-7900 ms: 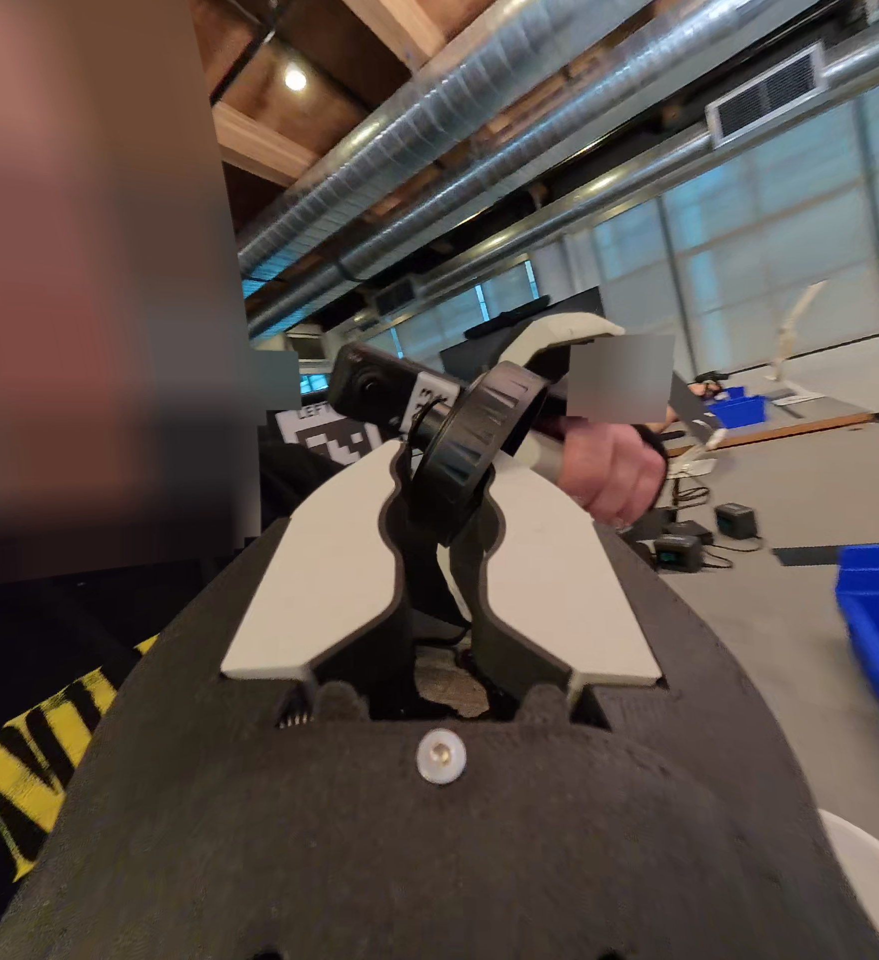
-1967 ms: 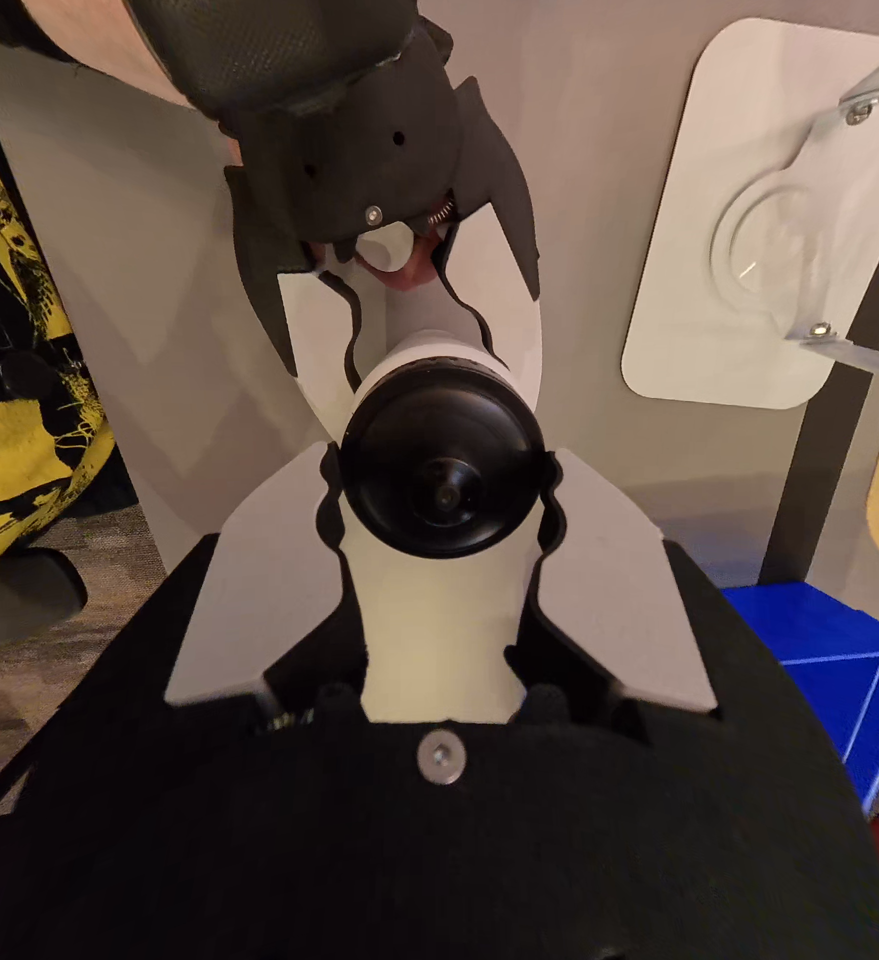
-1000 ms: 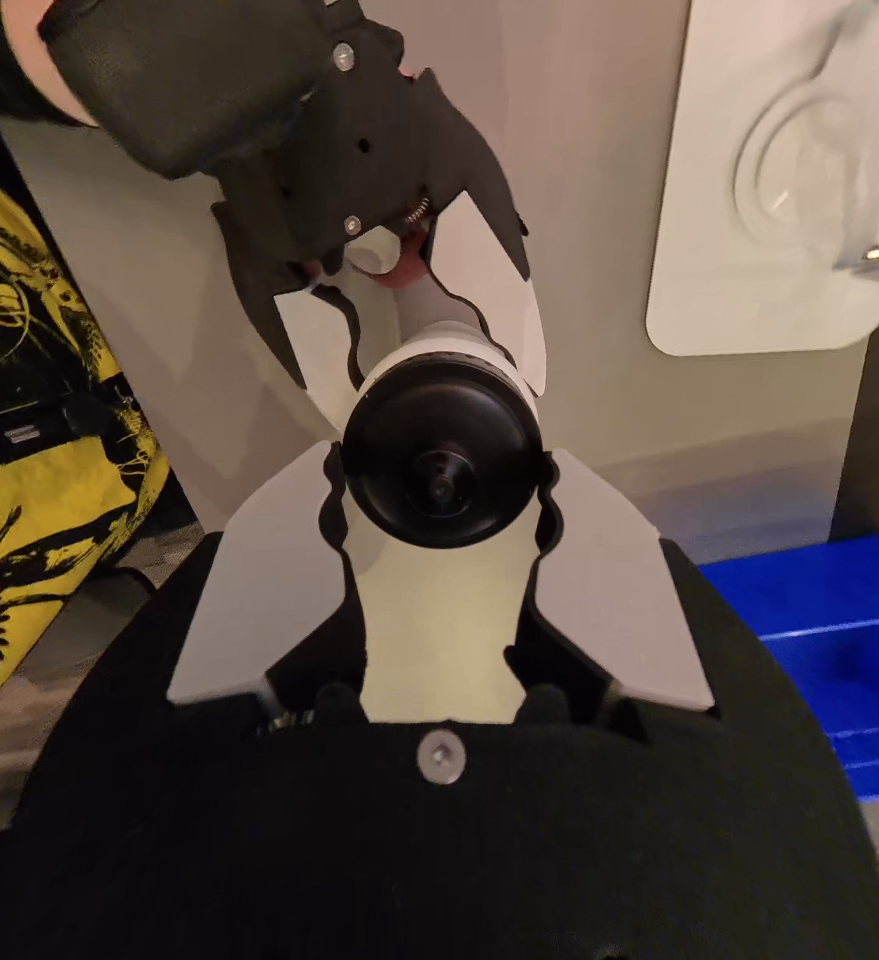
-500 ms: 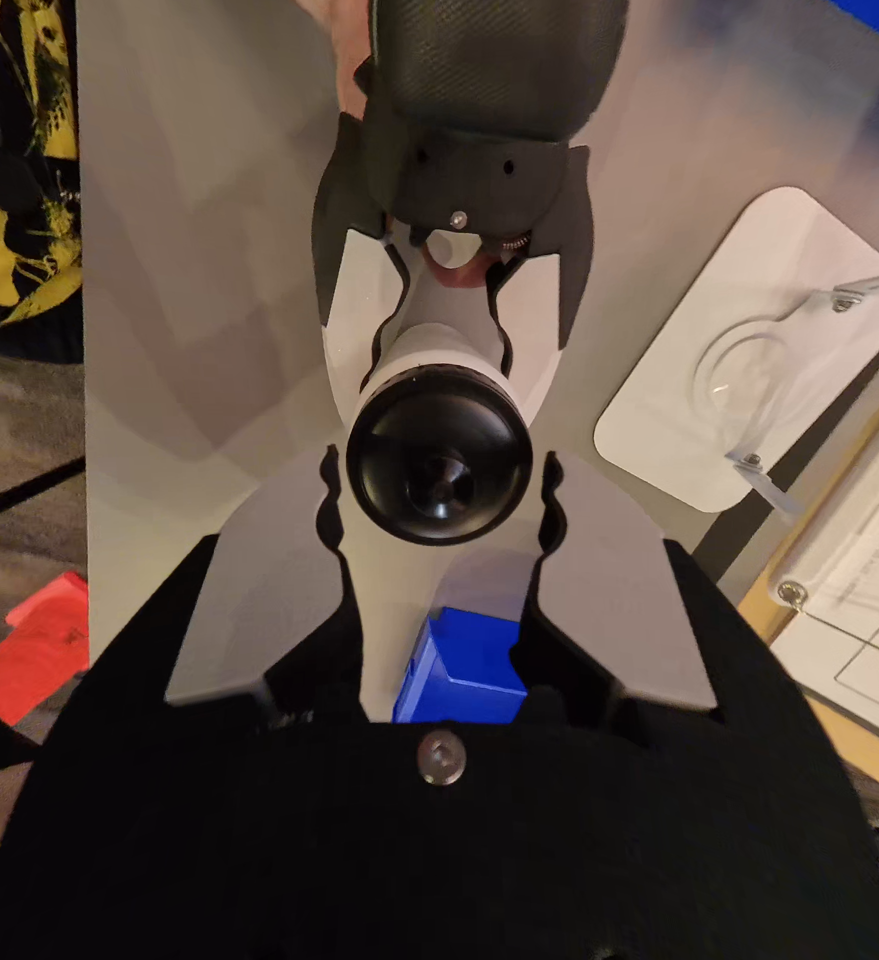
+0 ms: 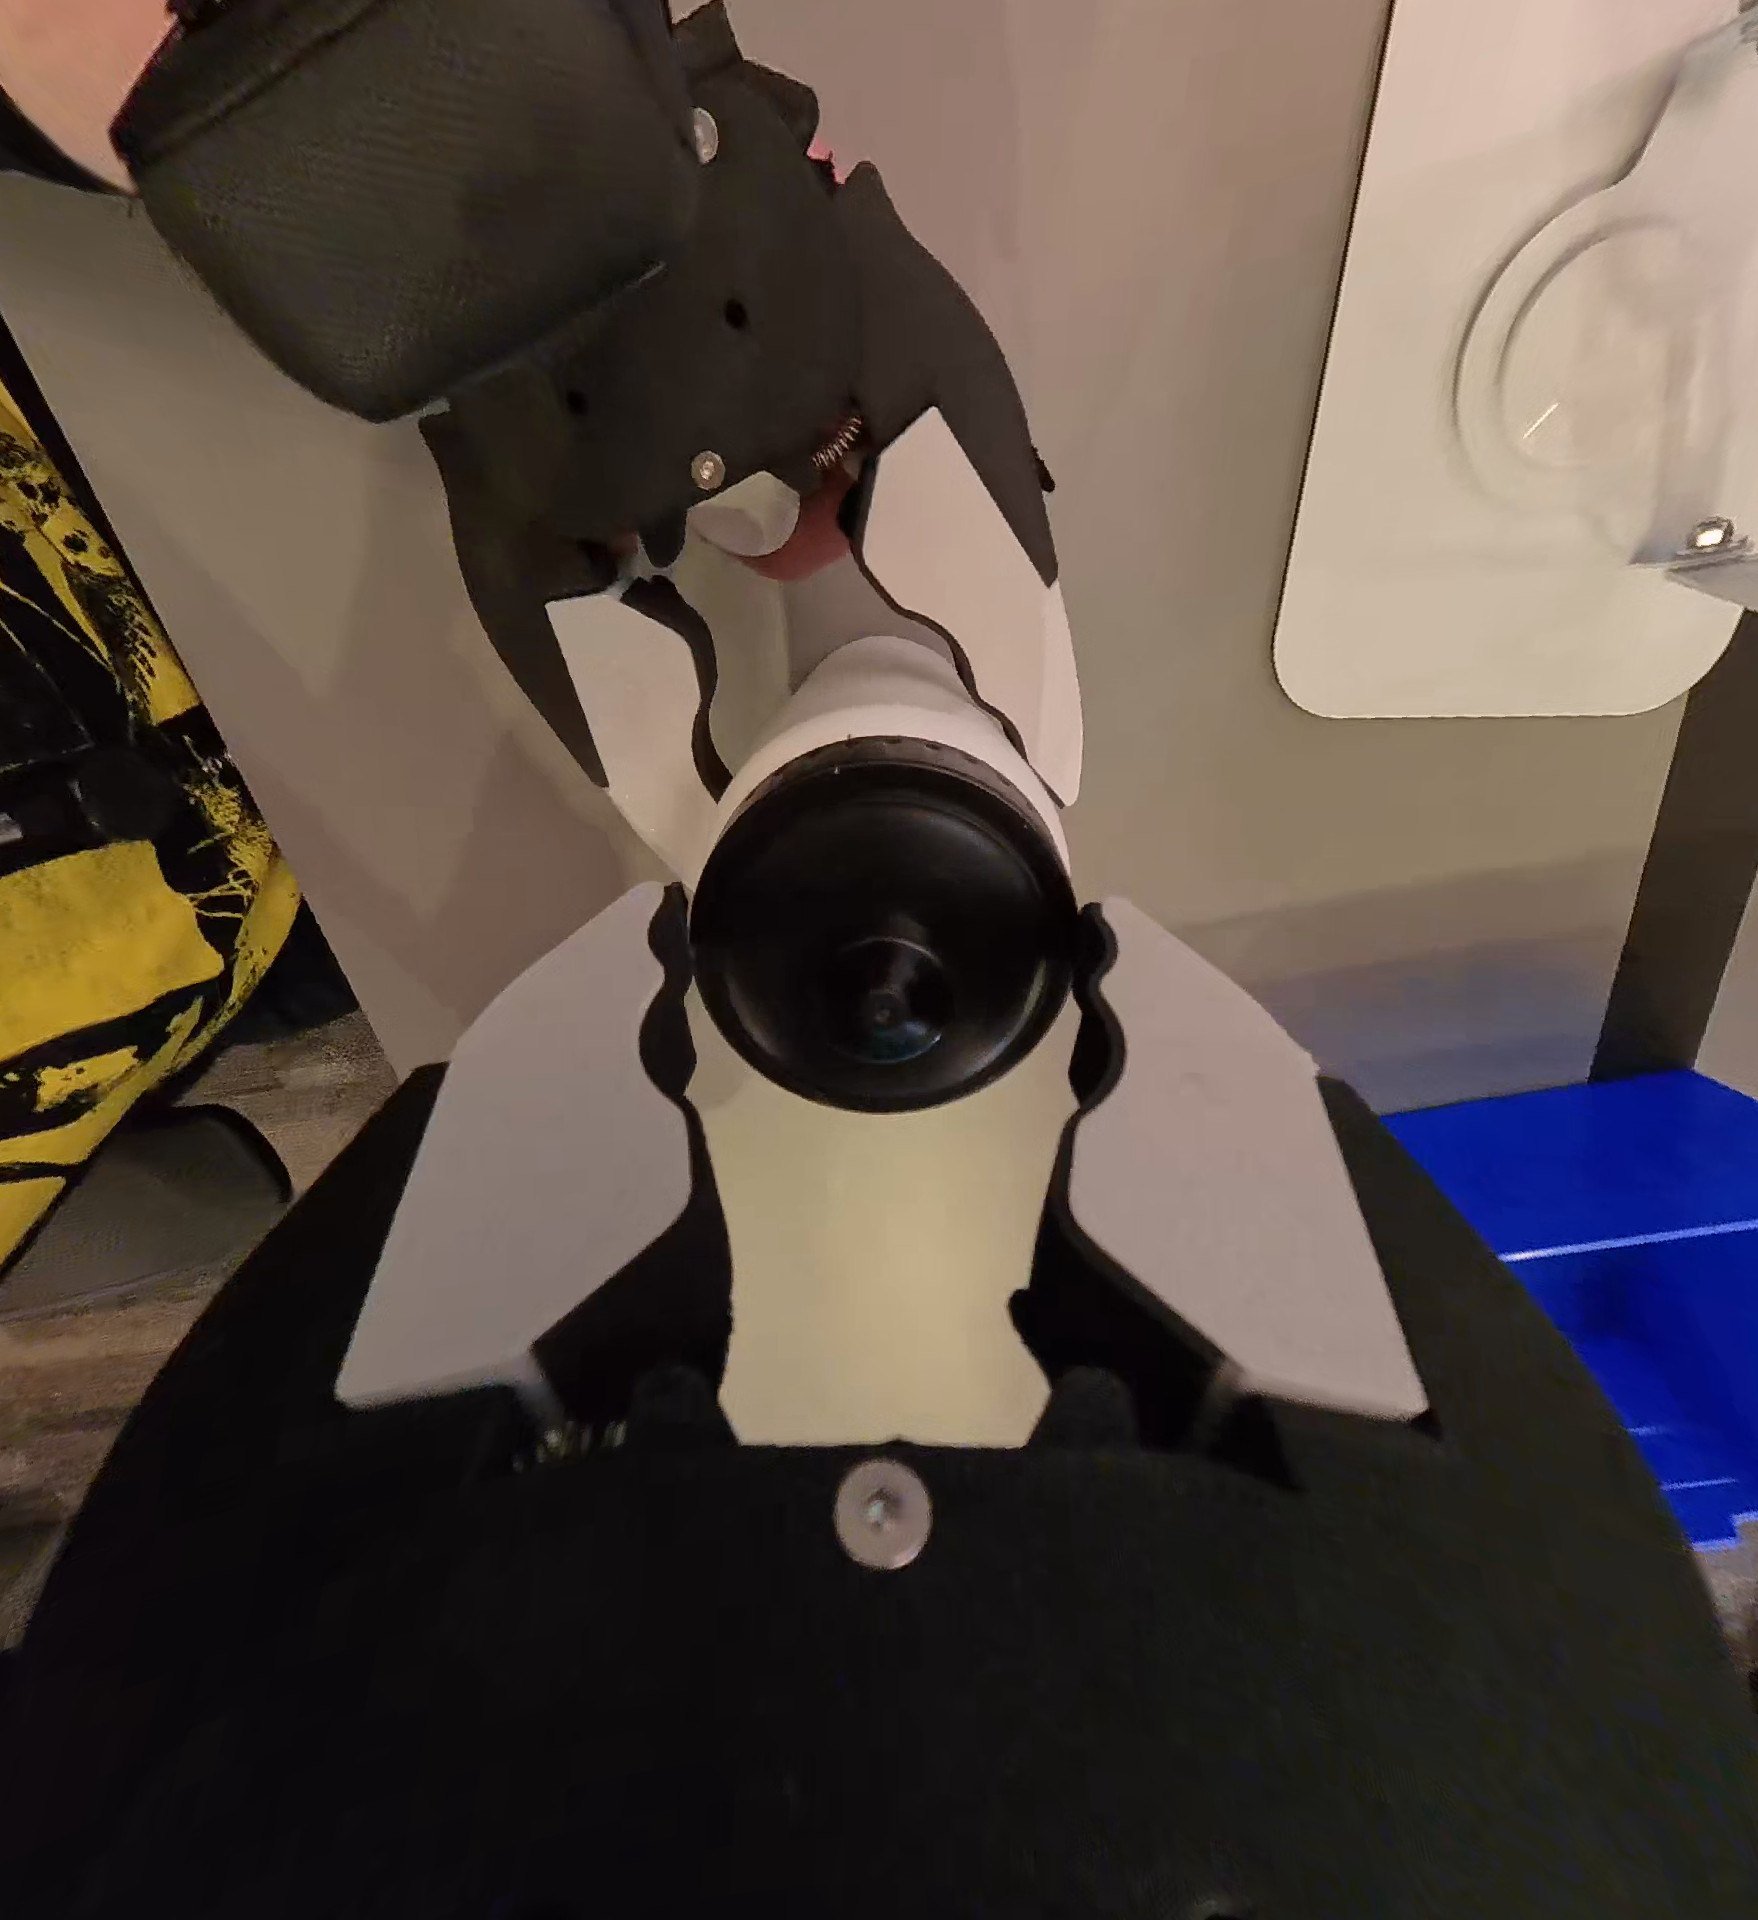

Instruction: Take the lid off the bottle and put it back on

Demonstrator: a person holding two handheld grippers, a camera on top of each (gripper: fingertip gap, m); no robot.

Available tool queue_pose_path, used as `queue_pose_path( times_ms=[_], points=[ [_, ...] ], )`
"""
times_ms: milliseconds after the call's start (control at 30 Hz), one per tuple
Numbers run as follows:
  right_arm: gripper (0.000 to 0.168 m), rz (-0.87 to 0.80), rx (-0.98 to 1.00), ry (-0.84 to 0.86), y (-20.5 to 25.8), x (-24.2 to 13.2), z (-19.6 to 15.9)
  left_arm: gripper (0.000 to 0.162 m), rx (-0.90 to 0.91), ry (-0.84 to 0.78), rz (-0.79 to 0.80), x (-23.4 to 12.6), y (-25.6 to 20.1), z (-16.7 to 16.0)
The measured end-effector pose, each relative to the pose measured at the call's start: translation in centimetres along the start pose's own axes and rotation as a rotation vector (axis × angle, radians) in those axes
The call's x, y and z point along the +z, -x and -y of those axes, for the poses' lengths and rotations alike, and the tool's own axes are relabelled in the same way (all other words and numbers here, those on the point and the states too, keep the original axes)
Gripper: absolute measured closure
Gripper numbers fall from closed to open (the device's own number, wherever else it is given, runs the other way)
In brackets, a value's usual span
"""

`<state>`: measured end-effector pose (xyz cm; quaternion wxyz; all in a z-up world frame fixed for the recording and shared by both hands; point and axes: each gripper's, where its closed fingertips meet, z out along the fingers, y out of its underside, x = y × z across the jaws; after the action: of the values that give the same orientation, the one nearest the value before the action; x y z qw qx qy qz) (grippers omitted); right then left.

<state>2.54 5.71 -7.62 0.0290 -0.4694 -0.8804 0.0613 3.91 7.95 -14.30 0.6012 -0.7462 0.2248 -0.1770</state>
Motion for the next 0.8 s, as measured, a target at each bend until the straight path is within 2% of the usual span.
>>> queue_pose_path(
  times_ms=[67,167,300,400,533,700,800],
  points=[
    [0.083,0.017,-0.066,-0.011,0.2,-0.2,0.0,0.077,-0.002,0.0,0.0,0.0,0.0,0.0],
    [0.075,-0.009,-0.251,-0.035,0.0,-0.8,0.3,0.077,0.0,-0.001,-0.005,0.0,0.0,0.0],
    [0.079,0.006,-0.461,-0.018,0.3,-0.8,0.3,0.077,0.0,-0.004,-0.012,0.0,-0.1,0.0],
    [0.094,0.005,-0.503,0.052,-0.2,0.0,-0.2,0.077,0.001,-0.004,-0.011,0.0,-0.1,0.0],
    [0.095,0.048,-0.361,0.061,0.0,0.4,-0.4,0.077,0.001,-0.003,-0.01,0.0,-0.1,0.0],
    [0.095,0.032,0.011,0.051,-0.1,0.5,-0.4,0.077,-0.001,-0.002,-0.008,0.1,-0.1,0.0],
    [0.094,0.017,0.029,0.051,0.1,0.5,-0.5,0.077,0.003,-0.001,-0.01,0.1,-0.2,0.0]
  ],
)
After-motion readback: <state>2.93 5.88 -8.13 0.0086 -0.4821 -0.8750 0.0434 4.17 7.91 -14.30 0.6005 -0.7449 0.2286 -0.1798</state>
